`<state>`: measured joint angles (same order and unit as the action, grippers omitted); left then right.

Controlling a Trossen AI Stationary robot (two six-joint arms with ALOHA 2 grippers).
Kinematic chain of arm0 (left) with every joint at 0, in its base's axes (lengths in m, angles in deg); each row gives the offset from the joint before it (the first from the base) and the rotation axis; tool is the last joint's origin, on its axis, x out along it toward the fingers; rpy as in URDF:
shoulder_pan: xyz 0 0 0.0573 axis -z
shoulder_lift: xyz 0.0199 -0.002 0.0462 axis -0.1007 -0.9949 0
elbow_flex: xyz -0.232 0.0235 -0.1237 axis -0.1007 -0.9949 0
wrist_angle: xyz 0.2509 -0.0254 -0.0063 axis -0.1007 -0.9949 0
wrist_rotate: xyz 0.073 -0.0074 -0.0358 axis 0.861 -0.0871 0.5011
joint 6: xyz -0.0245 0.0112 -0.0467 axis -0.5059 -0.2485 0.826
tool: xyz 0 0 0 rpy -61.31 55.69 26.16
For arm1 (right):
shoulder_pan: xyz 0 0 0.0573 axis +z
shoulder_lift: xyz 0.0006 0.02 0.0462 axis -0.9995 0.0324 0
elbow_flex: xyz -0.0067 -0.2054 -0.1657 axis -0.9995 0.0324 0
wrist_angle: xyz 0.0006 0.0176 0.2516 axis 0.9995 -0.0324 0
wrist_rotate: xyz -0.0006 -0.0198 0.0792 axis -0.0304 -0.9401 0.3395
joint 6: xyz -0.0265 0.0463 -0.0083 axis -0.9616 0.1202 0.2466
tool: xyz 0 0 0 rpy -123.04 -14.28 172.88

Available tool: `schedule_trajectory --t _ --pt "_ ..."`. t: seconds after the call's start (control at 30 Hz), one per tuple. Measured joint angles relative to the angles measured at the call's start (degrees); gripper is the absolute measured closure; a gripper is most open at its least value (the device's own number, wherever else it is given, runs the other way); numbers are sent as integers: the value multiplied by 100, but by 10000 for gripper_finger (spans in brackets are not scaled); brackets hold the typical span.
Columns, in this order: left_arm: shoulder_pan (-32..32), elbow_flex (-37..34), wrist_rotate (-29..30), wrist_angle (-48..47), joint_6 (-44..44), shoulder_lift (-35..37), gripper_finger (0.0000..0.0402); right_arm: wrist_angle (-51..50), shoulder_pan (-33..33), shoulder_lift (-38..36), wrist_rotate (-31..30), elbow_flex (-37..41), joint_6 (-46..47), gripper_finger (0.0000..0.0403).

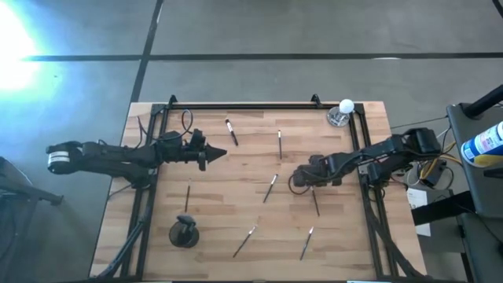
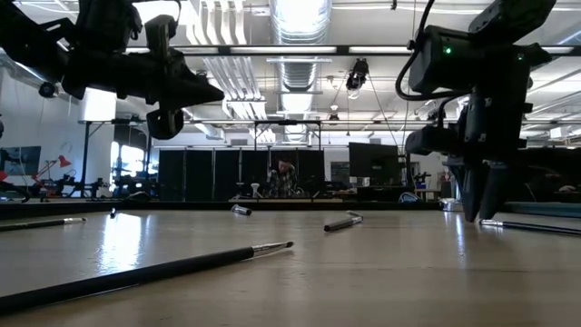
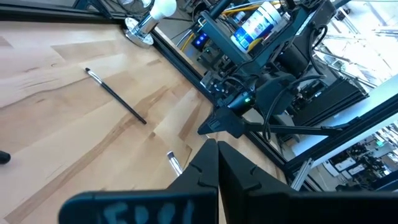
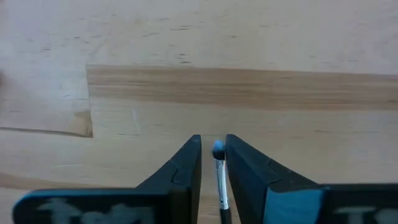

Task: Pick & Place Makeup Brushes
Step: Put the eyeshadow brush into the holder

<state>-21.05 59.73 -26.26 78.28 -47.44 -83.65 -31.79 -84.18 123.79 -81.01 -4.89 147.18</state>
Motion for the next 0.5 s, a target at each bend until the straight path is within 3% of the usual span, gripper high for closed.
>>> schedule_trajectory --t 0.33,0.5 --pt "0 2 0 -64 55 -5 402 -63 0 107 8 -63 -307 390" --pt "0 2 0 -57 133 -5 402 74 17 -77 -107 -52 -393 394"
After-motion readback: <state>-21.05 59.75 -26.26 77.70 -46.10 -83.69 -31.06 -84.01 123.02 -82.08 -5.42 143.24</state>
